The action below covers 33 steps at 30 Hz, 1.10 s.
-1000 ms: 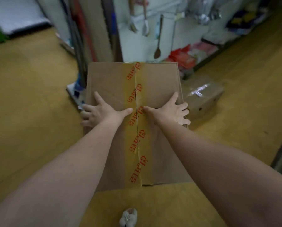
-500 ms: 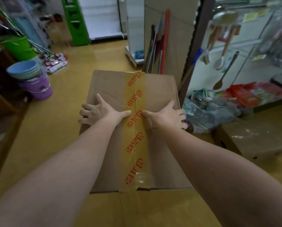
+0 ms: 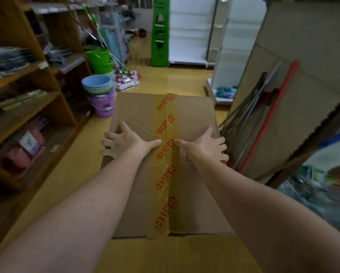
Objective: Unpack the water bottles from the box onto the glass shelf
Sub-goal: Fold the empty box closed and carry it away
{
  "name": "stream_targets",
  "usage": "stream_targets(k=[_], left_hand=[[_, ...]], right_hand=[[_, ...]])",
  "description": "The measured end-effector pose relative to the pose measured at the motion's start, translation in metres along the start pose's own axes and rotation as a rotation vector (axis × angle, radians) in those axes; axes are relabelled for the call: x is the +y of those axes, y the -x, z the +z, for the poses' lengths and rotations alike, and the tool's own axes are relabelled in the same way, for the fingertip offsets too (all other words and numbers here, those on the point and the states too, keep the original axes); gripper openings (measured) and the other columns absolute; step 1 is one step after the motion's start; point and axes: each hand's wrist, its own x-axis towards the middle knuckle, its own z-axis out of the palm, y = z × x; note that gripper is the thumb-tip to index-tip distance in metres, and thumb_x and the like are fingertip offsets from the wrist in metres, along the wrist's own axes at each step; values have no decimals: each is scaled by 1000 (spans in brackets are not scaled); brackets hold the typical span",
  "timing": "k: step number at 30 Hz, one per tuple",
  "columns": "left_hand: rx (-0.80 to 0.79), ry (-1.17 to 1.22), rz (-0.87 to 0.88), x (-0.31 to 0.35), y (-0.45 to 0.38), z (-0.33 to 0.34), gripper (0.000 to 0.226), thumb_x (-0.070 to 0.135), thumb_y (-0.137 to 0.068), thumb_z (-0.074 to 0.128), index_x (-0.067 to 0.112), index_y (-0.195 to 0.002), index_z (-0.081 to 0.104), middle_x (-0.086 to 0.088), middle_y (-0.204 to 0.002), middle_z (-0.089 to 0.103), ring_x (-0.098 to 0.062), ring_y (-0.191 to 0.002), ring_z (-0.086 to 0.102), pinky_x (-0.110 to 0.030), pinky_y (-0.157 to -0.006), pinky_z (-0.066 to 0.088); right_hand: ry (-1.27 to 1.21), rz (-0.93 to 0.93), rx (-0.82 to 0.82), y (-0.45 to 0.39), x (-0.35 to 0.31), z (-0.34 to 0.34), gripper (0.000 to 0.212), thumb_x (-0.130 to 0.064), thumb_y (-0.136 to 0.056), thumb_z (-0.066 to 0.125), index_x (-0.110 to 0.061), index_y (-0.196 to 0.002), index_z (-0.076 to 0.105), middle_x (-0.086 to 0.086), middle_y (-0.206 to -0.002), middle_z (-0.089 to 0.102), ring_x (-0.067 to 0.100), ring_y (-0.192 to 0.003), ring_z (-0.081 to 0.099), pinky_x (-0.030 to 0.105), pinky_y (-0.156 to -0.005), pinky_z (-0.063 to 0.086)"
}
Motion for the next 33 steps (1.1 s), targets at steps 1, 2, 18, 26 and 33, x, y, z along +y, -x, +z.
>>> stream_targets(k=[1, 2, 18, 26, 33], left_hand=[[12, 15, -28, 1, -8, -3, 126, 74, -52, 72, 28, -149, 7, -23, -150, 15, -42, -136, 21, -54, -108, 24], [22, 32, -63, 0, -14, -6, 127, 74, -51, 72, 28, -149, 6, -23, -151, 15, -42, -136, 20, -55, -108, 24], [136, 14, -398, -108, -149, -71, 128, 75, -46, 73, 29, -147, 10, -22, -147, 20, -42, -132, 25, -56, -106, 27], [109, -35, -437, -201, -251, -120, 123, 74, -49, 74, 27, -145, 12, -22, -147, 19, -41, -132, 24, -55, -104, 26], [87, -102, -452, -249, -346, -143, 124, 74, -52, 73, 27, -148, 9, -23, -152, 12, -42, -134, 23, -54, -105, 25]], right_hand=[[4, -28, -10, -6, -10, 3, 118, -73, -60, 68, -28, -150, 6, 19, -152, 14, 38, -140, 17, 56, -111, 21], [10, -59, -25, -11, -19, 6, 119, -73, -60, 68, -28, -150, 5, 18, -152, 14, 38, -140, 17, 56, -111, 22], [113, -271, -281, 7, -185, 126, 118, -75, -57, 68, -28, -149, 10, 18, -152, 17, 36, -139, 20, 55, -110, 23], [107, -259, -370, 52, -293, 226, 116, -71, -61, 69, -26, -150, 9, 19, -151, 19, 36, -138, 21, 54, -110, 24], [99, -221, -415, 57, -372, 307, 117, -71, -59, 70, -27, -149, 8, 18, -150, 21, 36, -138, 22, 54, -109, 25]])
